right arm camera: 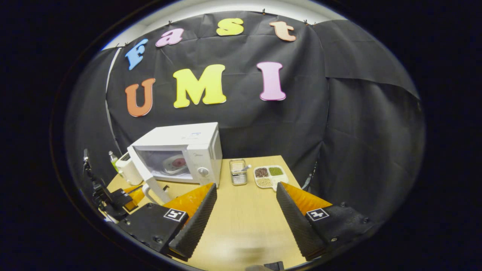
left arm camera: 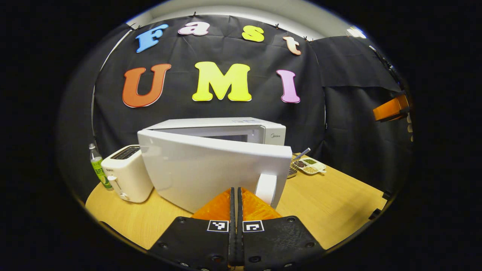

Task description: Open the microwave oven with the left hand, put the food in, and close the microwave oven.

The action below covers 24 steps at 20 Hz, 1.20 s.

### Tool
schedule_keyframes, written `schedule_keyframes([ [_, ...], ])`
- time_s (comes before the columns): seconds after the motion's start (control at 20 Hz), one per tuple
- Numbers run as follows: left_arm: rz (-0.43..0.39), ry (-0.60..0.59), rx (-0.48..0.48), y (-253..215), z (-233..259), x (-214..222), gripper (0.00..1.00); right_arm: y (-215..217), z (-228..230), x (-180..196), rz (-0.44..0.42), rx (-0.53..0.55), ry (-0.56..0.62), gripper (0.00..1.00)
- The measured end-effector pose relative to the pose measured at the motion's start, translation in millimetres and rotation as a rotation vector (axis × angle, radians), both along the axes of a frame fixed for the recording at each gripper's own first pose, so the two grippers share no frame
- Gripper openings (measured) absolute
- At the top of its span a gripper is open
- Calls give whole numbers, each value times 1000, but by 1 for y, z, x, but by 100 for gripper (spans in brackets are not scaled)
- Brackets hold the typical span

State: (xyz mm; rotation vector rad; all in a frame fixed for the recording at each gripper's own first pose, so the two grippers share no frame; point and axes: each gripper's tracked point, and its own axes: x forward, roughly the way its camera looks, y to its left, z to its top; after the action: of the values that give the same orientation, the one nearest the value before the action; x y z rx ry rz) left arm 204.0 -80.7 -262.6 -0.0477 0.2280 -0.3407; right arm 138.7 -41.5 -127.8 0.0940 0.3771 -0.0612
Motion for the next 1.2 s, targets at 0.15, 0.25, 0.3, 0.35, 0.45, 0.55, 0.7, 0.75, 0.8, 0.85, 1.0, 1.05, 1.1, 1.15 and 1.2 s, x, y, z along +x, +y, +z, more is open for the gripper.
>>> schedule_keyframes([
  [0.15, -9, -15, -12, -27, 5, 35, 0, -16, 4, 4, -23, 32, 2, 100],
  [0.25, -13, -13, -9, -39, 3, 58, 0, -27, 3, 6, -33, 22, 10, 100],
  [0.3, -13, -12, -5, -43, 2, 68, 0, -31, 1, 6, -37, 19, 17, 100],
  [0.35, -11, -12, -4, -46, 1, 78, 0, -35, 0, 8, -41, 17, 20, 100],
  [0.45, 8, -5, 2, -49, -3, 95, 0, -45, -4, 9, -53, 21, 30, 100],
  [0.55, 17, -10, 5, -52, -2, 109, 0, -52, -10, 12, -62, 30, 45, 100],
  [0.7, 34, -5, 27, -56, -3, 127, 0, -58, -15, 17, -64, 39, 58, 100],
  [0.75, 38, -6, 32, -56, -2, 130, 0, -59, -15, 19, -63, 39, 59, 100],
  [0.8, 43, -6, 34, -56, -2, 129, 0, -59, -16, 20, -60, 40, 60, 100],
  [0.85, 44, -5, 34, -56, -2, 129, 0, -61, -17, 25, -57, 40, 60, 100],
  [1.0, 49, -7, 33, -57, -1, 131, 0, -60, -18, 28, -46, 41, 62, 100],
  [1.05, 57, -14, 37, -56, -1, 134, 0, -59, -17, 29, -42, 43, 61, 100],
  [1.1, 62, -7, 33, -55, -2, 136, 0, -57, -17, 30, -35, 45, 61, 100],
  [1.15, 62, -12, 17, -57, 0, 139, 0, -55, -18, 30, -29, 45, 62, 100],
  [1.2, 80, 15, 12, -55, -3, 144, 0, -54, -17, 31, -26, 48, 63, 100],
])
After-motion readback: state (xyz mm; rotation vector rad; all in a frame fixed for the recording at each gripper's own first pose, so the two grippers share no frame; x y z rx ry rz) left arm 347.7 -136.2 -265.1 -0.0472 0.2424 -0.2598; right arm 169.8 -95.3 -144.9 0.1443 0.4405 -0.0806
